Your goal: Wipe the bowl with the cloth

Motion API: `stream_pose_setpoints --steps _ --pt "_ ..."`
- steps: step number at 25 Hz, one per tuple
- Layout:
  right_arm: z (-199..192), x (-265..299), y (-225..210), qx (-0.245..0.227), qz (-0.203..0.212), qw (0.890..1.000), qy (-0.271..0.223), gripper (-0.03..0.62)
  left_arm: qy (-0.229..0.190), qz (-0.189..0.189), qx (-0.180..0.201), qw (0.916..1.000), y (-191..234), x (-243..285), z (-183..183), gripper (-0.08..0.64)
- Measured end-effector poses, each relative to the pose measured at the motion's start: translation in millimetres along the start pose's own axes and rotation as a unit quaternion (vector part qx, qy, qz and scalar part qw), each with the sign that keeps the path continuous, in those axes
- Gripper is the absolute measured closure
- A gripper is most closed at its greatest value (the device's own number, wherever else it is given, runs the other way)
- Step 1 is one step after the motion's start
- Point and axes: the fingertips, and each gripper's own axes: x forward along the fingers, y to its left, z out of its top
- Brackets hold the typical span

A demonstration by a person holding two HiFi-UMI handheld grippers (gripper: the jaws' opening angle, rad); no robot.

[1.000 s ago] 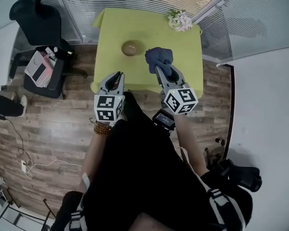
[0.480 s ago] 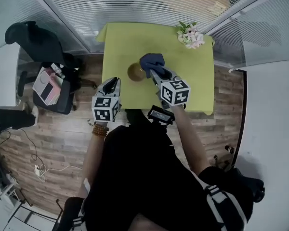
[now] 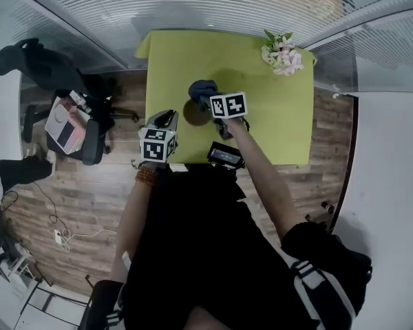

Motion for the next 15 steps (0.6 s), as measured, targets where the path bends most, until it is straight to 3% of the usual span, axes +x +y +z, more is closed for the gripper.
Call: stream_pose_setpoints --steps 3,6,9,12,15 --pt "-12.2 26.2 -6.8 0.013 0.017 0.999 0.046 0.477 0.017 -0.012 -0.005 0.9998 9.8 18.5 -6.9 0.520" --pt "-32.8 32.7 -7.1 -0.011 0.028 0.993 0.111 0.443 0.040 -0.028 -0.011 0.9988 15.2 29.5 -19.2 0.520" --pt "-44.4 19.2 -12.5 -0.095 0.009 0.983 0.156 0.390 0.059 -0.046 -0.015 0.9971 16.2 40.1 -30.1 0.520" --pt "-39.7 1.1 -13.5 -0.211 0.003 0.961 0.177 0.344 0.071 -0.066 -0.020 0.9951 14.6 54.9 -30.3 0.515" --pt "-19.0 -15.8 0.8 -0.309 0.019 0.942 0.130 0.347 0.096 -0.082 -0.022 0.9917 9.8 70.3 -38.6 0.466"
